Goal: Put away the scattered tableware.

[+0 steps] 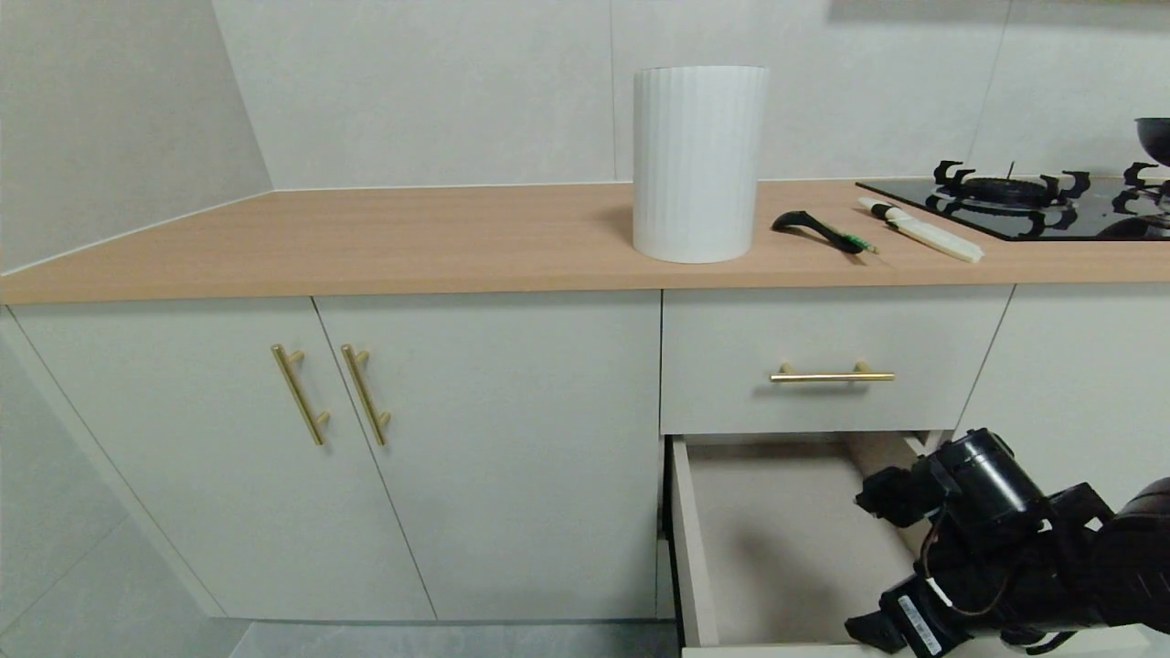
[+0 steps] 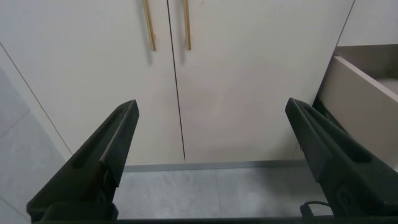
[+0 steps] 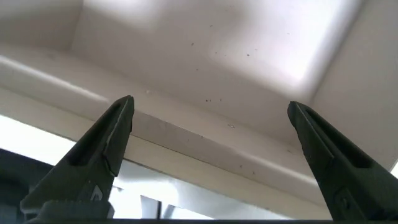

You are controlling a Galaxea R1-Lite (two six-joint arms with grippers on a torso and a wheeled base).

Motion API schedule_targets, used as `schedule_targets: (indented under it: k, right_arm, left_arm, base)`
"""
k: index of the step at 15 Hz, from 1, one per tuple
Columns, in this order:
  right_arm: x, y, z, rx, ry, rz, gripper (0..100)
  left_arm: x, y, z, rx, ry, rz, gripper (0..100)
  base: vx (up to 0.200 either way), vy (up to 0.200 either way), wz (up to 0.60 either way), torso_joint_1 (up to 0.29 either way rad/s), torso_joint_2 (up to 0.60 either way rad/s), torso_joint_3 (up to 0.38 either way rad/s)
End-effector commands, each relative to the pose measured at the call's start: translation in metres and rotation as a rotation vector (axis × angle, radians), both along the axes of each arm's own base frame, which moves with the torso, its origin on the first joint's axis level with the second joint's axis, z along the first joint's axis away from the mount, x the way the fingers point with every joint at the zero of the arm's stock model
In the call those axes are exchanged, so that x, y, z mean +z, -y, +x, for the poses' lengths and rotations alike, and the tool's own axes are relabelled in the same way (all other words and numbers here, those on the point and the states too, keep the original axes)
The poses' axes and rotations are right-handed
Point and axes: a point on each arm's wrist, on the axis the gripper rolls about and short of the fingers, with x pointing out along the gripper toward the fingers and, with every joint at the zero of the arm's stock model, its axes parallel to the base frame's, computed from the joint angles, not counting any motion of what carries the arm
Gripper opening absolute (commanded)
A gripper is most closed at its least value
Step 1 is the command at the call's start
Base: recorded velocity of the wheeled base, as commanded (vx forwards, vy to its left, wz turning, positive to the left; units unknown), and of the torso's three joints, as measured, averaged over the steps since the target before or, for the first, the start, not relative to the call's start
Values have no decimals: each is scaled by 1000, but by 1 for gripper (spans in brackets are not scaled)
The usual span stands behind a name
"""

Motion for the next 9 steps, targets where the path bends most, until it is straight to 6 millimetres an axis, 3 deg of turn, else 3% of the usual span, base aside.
schedule_targets:
  k: [1, 6, 9]
  right_arm:
    - [9, -4, -13, 54, -4, -12, 100]
    - [20, -7, -47, 216, -109, -106, 100]
    - [26, -11, -41, 196, -76, -88, 100]
  left_arm:
    - [0, 0, 0, 0, 0, 0, 100]
    - [0, 0, 0, 0, 0, 0, 100]
    - [0, 0, 0, 0, 0, 0, 100]
  base:
    - [0, 0, 0, 0, 0, 0]
    - [0, 0, 0, 0, 0, 0]
    - [0, 0, 0, 0, 0, 0]
